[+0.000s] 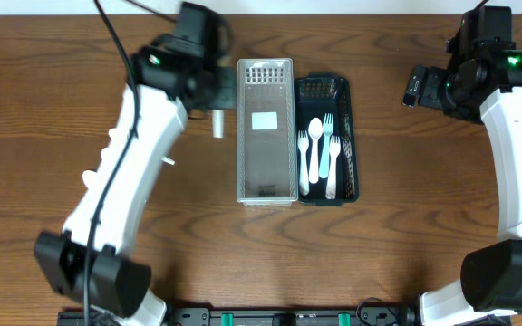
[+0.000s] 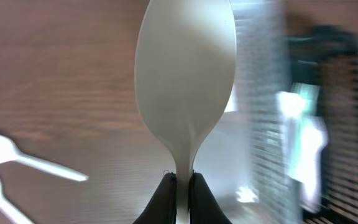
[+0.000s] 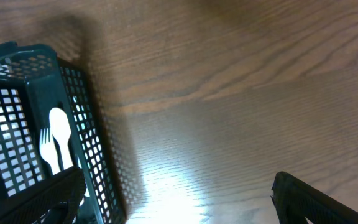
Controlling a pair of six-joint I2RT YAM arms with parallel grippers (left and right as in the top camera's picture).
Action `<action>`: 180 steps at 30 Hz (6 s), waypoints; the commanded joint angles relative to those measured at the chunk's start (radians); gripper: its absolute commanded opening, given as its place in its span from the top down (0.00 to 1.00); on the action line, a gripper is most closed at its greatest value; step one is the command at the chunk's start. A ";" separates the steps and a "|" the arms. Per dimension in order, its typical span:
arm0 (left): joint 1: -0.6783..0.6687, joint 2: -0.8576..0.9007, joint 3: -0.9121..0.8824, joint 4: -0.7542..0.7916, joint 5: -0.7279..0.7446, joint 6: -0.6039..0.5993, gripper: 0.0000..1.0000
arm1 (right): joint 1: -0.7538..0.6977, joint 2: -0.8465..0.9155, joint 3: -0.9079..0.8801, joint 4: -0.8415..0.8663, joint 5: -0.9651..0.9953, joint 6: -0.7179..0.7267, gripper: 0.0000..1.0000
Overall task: Pack container
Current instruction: 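Place the spoon into the clear caddy and release, then grasp a white spoon on the left with the left gripper, then place the second spoon into the clear caddy and release, then grasp a third white spoon on the left with the left gripper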
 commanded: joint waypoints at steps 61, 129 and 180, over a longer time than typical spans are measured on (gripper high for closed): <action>0.514 0.445 -0.143 0.037 0.069 -0.464 0.20 | -0.010 0.004 -0.002 -0.018 0.008 -0.039 0.01; -0.098 0.070 -0.095 0.002 -0.073 -0.296 0.94 | -0.019 0.004 -0.002 -0.014 0.008 -0.029 0.01; 0.633 -0.117 -0.683 0.227 0.005 -0.464 0.19 | -0.023 0.004 -0.002 -0.071 0.008 -0.040 0.01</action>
